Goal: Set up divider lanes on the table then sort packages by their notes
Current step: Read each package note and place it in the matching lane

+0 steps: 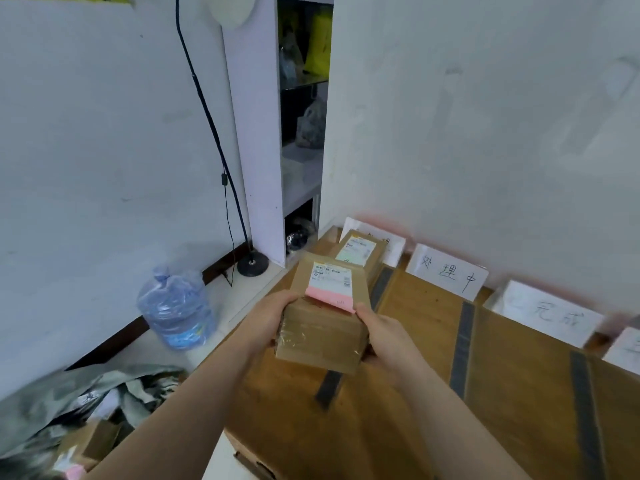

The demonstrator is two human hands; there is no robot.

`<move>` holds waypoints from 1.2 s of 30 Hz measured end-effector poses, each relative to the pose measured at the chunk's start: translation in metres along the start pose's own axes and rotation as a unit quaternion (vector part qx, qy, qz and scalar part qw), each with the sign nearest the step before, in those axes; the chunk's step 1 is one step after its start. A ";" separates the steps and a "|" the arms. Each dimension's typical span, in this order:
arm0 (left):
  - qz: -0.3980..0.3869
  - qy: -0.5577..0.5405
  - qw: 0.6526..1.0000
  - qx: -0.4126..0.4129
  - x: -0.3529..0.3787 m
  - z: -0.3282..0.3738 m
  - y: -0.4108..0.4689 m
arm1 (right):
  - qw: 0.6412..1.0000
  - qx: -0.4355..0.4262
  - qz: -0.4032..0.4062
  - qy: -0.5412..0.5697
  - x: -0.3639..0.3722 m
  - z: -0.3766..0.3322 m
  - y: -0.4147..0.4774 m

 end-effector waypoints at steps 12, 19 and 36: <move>-0.189 0.177 0.965 -0.034 -0.053 -0.016 0.081 | 0.990 0.073 0.103 0.055 0.058 0.026 0.039; -0.233 0.170 0.955 -0.067 -0.067 -0.043 0.107 | 0.983 0.090 0.151 0.058 0.082 0.050 0.054; -0.227 0.182 0.954 -0.068 -0.065 -0.061 0.123 | 0.976 0.095 0.193 0.034 0.097 0.061 0.074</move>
Point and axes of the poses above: each hand's wrist, its own y-axis towards the middle knuckle, its own x-axis out of the palm, z = x × y, the point moved 3 cm from there along y, towards the middle knuckle, and after that the axes turned 9 degrees about -z, right-handed, at the moved point
